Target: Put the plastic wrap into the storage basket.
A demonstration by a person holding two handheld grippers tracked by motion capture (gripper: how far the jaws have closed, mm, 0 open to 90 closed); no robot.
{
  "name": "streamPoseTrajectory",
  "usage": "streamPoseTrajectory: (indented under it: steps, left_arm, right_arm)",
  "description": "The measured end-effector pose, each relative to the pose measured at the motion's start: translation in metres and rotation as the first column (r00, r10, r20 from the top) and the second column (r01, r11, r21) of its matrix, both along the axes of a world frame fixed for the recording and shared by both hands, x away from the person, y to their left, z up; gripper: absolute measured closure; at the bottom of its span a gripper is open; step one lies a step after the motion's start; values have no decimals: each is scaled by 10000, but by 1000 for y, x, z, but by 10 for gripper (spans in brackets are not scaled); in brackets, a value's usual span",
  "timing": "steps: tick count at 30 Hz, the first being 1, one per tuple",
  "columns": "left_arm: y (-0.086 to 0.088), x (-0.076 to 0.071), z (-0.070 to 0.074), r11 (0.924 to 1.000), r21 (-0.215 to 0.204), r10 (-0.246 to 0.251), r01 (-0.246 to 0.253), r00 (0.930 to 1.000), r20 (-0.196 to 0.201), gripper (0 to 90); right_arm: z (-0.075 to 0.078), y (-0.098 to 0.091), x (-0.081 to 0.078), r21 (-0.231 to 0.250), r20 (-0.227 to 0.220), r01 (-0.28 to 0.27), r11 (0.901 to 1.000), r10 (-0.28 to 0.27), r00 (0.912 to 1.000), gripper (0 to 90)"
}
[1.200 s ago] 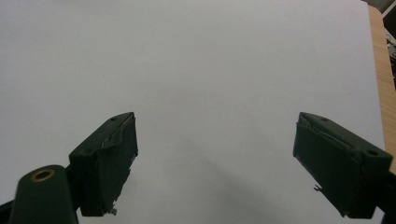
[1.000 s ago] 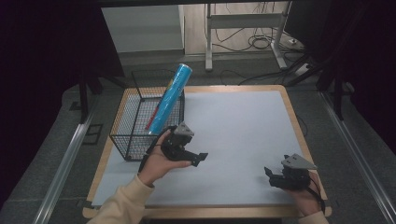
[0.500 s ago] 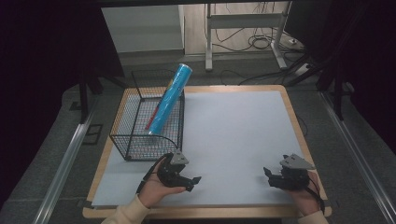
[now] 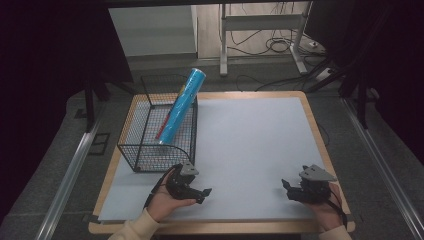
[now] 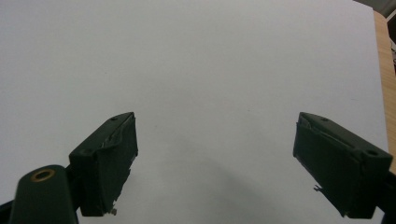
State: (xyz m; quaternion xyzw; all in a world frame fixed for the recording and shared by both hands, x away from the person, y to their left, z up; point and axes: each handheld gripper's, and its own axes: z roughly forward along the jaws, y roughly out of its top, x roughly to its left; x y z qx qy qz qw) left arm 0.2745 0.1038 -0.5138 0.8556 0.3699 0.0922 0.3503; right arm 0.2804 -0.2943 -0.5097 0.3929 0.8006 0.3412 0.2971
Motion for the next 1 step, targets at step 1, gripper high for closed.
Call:
streamPoseTrajectory:
  steps: [1]
  left_arm:
    - [0,0,-1,10000,-1,50,-50,10000,-35,150]
  right_arm:
    - [0,0,0,0,24,-17,10000,17,10000,140]
